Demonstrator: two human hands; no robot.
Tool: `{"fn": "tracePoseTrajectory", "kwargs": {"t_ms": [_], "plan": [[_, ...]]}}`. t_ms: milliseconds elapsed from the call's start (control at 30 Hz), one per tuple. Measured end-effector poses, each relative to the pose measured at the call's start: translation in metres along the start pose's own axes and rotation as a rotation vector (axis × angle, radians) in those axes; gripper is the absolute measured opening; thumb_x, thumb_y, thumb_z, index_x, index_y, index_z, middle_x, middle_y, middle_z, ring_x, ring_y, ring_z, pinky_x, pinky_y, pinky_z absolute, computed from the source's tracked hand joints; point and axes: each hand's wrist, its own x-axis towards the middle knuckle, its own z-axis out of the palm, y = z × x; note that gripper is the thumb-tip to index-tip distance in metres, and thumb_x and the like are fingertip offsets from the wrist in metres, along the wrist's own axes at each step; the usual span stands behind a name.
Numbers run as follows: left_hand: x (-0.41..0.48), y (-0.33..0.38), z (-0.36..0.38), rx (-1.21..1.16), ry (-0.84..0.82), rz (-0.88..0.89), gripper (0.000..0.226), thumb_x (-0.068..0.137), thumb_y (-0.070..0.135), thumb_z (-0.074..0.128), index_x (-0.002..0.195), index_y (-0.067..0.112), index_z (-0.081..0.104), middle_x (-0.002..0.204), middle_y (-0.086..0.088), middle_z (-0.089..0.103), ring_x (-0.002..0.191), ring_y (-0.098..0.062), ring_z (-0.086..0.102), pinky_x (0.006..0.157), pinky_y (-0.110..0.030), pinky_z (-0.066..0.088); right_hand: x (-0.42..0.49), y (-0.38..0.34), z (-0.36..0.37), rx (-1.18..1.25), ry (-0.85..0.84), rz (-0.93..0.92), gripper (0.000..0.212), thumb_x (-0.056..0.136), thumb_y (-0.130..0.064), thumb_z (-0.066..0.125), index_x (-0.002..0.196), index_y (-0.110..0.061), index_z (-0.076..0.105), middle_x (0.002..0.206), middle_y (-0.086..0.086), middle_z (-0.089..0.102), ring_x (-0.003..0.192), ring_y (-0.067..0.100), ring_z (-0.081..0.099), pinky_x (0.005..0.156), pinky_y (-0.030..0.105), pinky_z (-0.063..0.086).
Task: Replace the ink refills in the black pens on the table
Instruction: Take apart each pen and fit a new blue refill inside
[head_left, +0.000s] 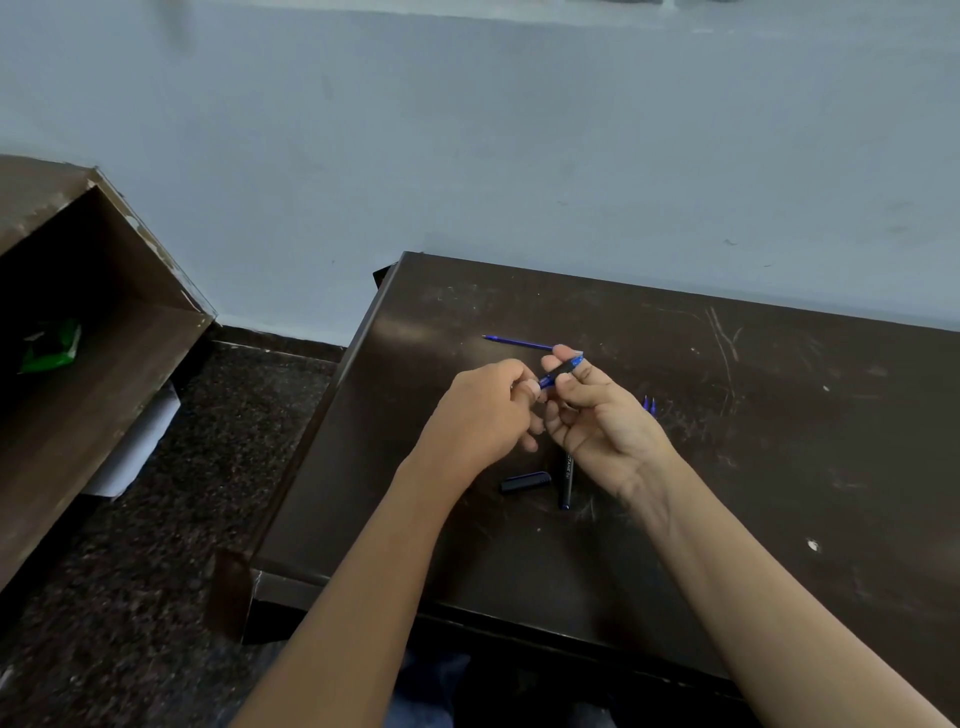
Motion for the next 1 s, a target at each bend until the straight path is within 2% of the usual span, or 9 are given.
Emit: {"fn": "tracePoseTrajectory", "kwargs": {"t_ms": [233, 300, 367, 467, 533, 633, 700, 900, 1000], "plan": [[0.0, -0.004, -0.01, -0.027, -0.014, -0.074, 0.021, 0.098, 0.014, 0.042, 0.095, 0.015, 0.063, 0.081, -0.001, 0.066, 0.067, -0.01, 0.063, 0.066, -0.019, 0.049, 0.005, -0.013, -0.005, 0.264, 0.133, -0.084, 0.024, 0.095, 0.003, 0.044, 0.093, -0.015, 0.06, 0.082, -0.004, 0.066, 0.074, 0.007, 0.061, 0.076, 0.02, 0.047], [-0.001, -0.009, -0.012, 0.024, 0.032, -0.075, 0.021, 0.097, 0.014, 0.042, 0.092, 0.015, 0.063, 0.088, -0.006, 0.069, 0.075, -0.017, 0.067, 0.073, -0.031, 0.056, 0.006, -0.018, -0.01, 0.346, 0.194, -0.129, 0.024, 0.095, 0.004, 0.044, 0.09, -0.014, 0.058, 0.08, -0.002, 0.062, 0.077, 0.01, 0.061, 0.076, 0.02, 0.05], [-0.001, -0.012, -0.013, 0.075, 0.12, -0.086, 0.022, 0.097, 0.013, 0.041, 0.093, 0.013, 0.063, 0.091, -0.008, 0.069, 0.082, -0.023, 0.068, 0.081, -0.043, 0.056, 0.009, -0.015, -0.013, 0.128, 0.251, -0.17, 0.022, 0.092, 0.006, 0.048, 0.093, -0.011, 0.061, 0.08, 0.001, 0.061, 0.078, 0.013, 0.061, 0.073, 0.02, 0.051], [-0.001, -0.012, -0.014, 0.089, 0.211, -0.091, 0.024, 0.096, 0.011, 0.041, 0.094, 0.013, 0.064, 0.087, -0.004, 0.068, 0.079, -0.021, 0.067, 0.078, -0.043, 0.057, 0.007, 0.0, -0.013, -0.733, 0.235, -0.298, 0.027, 0.085, 0.006, 0.057, 0.105, -0.009, 0.07, 0.077, 0.002, 0.064, 0.076, 0.016, 0.06, 0.074, 0.022, 0.049], [0.0, -0.011, -0.014, 0.102, 0.23, -0.092, 0.022, 0.096, 0.011, 0.041, 0.095, 0.014, 0.063, 0.089, -0.006, 0.068, 0.078, -0.021, 0.066, 0.078, -0.042, 0.057, 0.005, 0.011, -0.012, -1.296, 0.112, -0.359, 0.031, 0.083, 0.001, 0.06, 0.105, -0.018, 0.073, 0.085, -0.005, 0.069, 0.08, 0.008, 0.063, 0.079, 0.012, 0.047], [0.0, -0.011, -0.013, 0.099, 0.234, -0.09, 0.024, 0.097, 0.013, 0.04, 0.097, 0.013, 0.064, 0.091, -0.007, 0.069, 0.079, -0.021, 0.066, 0.078, -0.042, 0.056, 0.004, 0.024, -0.01, -1.769, -0.093, -0.272, 0.032, 0.085, -0.005, 0.057, 0.105, -0.026, 0.069, 0.106, 0.001, 0.07, 0.099, 0.02, 0.065, 0.09, 0.033, 0.051], [0.0, -0.011, -0.013, 0.106, 0.228, -0.093, 0.024, 0.097, 0.013, 0.04, 0.098, 0.012, 0.064, 0.092, -0.008, 0.069, 0.079, -0.021, 0.066, 0.078, -0.041, 0.056, 0.004, 0.029, -0.01, -1.881, -0.153, -0.217, 0.029, 0.086, -0.008, 0.056, 0.104, -0.027, 0.067, 0.107, 0.003, 0.068, 0.101, 0.025, 0.064, 0.089, 0.041, 0.052], [-0.001, -0.011, -0.014, 0.108, 0.236, -0.107, 0.023, 0.096, 0.012, 0.042, 0.1, 0.012, 0.065, 0.094, -0.007, 0.069, 0.081, -0.02, 0.067, 0.079, -0.04, 0.057, 0.007, 0.032, -0.015, -1.883, -0.173, -0.193, 0.028, 0.088, -0.008, 0.056, 0.106, -0.025, 0.069, 0.109, 0.002, 0.068, 0.103, 0.023, 0.063, 0.092, 0.038, 0.051], [-0.003, -0.009, -0.014, 0.097, 0.222, -0.118, 0.023, 0.096, 0.011, 0.042, 0.102, 0.012, 0.064, 0.096, -0.008, 0.068, 0.083, -0.02, 0.067, 0.081, -0.04, 0.056, 0.006, 0.027, -0.014, -1.6, -0.053, -0.243, 0.023, 0.087, -0.011, 0.062, 0.104, -0.023, 0.072, 0.104, -0.002, 0.07, 0.095, 0.011, 0.064, 0.083, 0.013, 0.05]]}}
